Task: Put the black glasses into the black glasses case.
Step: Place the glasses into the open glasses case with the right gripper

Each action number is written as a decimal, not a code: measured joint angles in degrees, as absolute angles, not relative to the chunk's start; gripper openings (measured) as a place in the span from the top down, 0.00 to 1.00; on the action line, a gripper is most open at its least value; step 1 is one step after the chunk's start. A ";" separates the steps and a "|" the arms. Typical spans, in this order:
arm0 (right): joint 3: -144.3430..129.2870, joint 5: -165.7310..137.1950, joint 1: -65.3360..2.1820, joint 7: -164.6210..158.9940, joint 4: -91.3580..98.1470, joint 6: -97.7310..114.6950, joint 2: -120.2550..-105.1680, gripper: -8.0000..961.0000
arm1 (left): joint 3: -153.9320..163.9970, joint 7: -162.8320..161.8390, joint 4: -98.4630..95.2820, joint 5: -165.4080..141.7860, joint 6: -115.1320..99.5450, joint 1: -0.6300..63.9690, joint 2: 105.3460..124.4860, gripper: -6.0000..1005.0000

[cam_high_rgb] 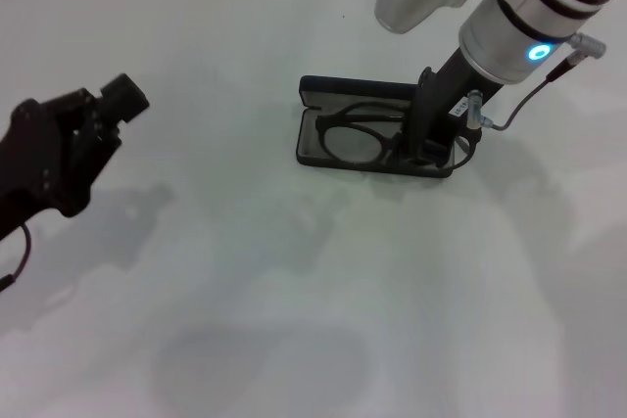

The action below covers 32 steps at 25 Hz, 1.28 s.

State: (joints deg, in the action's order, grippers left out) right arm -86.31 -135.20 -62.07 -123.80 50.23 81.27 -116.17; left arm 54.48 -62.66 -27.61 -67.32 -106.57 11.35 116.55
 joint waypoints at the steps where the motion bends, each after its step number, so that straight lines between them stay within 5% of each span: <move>1: -86.32 -135.14 -62.18 -123.63 49.78 80.99 -116.18 0.86 | 54.48 -62.34 -27.33 -67.63 -106.59 11.31 116.60 0.94; 32: -86.49 -135.44 -64.22 -116.69 40.61 72.72 -116.19 0.86 | 54.58 -60.64 -23.58 -69.53 -106.35 13.07 117.61 0.95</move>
State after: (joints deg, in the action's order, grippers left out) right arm -86.49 -135.44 -64.22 -116.69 40.61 72.72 -116.19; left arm 54.58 -60.64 -23.58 -69.53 -106.35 13.06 117.61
